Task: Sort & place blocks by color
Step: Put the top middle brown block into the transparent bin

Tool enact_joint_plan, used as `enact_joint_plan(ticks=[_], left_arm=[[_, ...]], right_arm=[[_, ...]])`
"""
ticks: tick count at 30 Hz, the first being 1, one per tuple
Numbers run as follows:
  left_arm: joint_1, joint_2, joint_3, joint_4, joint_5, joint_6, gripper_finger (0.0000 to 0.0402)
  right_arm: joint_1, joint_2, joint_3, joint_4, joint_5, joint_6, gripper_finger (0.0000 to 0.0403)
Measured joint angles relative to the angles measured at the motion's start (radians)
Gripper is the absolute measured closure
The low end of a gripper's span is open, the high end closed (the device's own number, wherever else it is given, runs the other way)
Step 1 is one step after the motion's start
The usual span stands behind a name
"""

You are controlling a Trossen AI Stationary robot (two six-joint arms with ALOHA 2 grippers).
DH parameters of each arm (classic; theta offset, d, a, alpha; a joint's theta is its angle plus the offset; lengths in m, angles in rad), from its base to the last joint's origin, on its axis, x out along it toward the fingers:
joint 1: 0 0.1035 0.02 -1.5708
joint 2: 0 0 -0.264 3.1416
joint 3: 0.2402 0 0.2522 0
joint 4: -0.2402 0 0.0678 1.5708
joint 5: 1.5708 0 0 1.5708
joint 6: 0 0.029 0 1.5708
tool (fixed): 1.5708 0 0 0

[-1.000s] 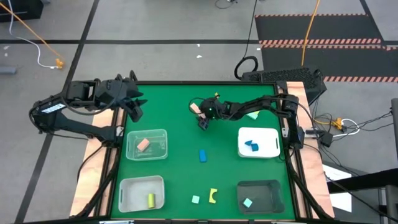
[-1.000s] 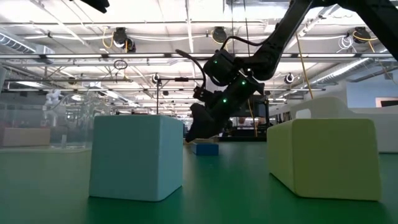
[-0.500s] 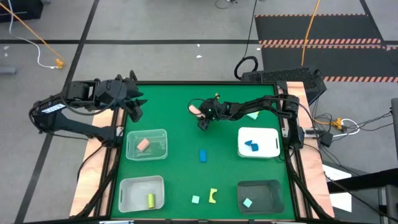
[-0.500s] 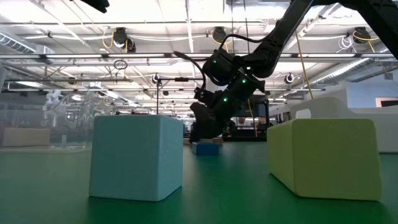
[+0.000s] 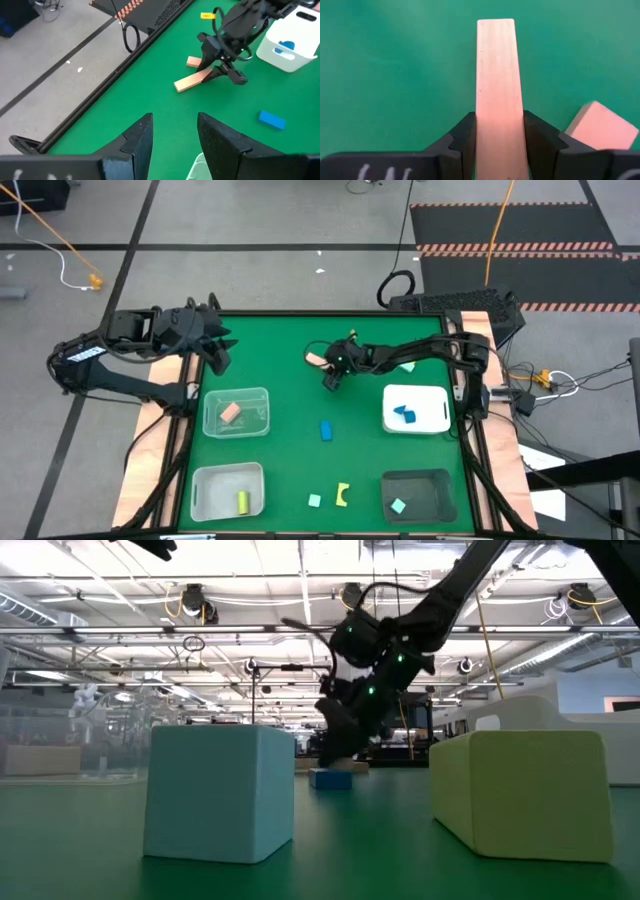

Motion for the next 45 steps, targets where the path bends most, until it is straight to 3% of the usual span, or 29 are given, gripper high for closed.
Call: enact_joint_plan(ticks=[9, 14, 25, 29, 39, 45], left_arm=[[-0.001, 0.063, 0.000, 0.035, 0.010, -0.164, 0.0245], [0.000, 0.139, 0.000, 0.046, 0.010, -0.186, 0.0242], [0.000, 0.357, 0.000, 0.060, 0.011, -0.204, 0.0150], [0.000, 0.413, 0.000, 0.132, 0.011, -0.218, 0.0137], [-0.014, 0.419, 0.000, 0.384, 0.016, -0.369, 0.0152], [-0.028, 0.421, 0.000, 0.505, 0.086, -0.405, 0.0153]], right_arm=[[0.053, -0.171, 0.003, 0.030, 0.022, -0.156, 0.0288], [0.096, -0.256, 0.004, 0.035, 0.133, -0.253, 0.0288], [0.167, -0.375, 0.005, -0.050, 0.337, -0.468, 0.0281], [0.187, -0.375, 0.005, -0.110, 0.412, -0.542, 0.0286], [0.233, -0.416, 0.006, -0.203, 0.422, -0.568, 0.0286], [0.244, -0.510, 0.006, -0.203, 0.434, -0.580, 0.0286]])
